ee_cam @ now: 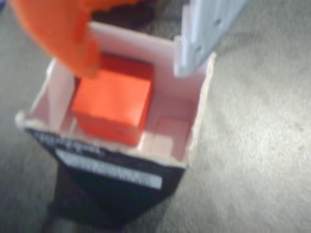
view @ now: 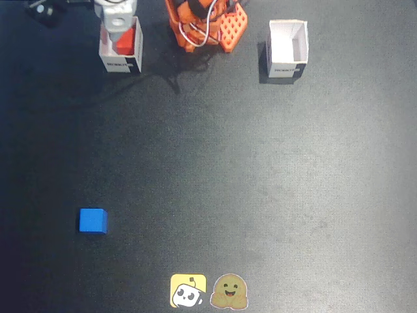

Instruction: Put the red cube in the right box and the blue cube in the left box.

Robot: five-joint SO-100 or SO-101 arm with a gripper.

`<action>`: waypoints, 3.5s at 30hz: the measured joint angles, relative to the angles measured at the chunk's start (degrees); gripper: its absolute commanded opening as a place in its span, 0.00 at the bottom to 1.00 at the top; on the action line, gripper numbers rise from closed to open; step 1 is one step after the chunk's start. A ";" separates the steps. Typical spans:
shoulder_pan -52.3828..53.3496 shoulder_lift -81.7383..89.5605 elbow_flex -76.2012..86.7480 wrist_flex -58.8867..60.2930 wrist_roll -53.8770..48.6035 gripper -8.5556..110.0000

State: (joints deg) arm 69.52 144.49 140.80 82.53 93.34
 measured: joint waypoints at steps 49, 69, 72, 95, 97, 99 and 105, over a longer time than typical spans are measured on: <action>-58.97 2.64 -1.14 -9.84 -5.01 0.07; -51.33 -27.07 -19.69 -16.52 -16.79 0.08; -49.75 -32.08 -24.17 -16.61 -17.84 0.09; -44.03 -55.20 -46.05 -20.21 -29.44 0.17; -43.77 -56.87 -47.90 -20.21 -29.88 0.18; -43.42 -58.54 -49.48 -20.21 -30.50 0.18; -43.51 -63.28 -54.23 -20.21 -30.67 0.19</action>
State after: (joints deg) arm 26.02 81.21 86.57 62.31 62.67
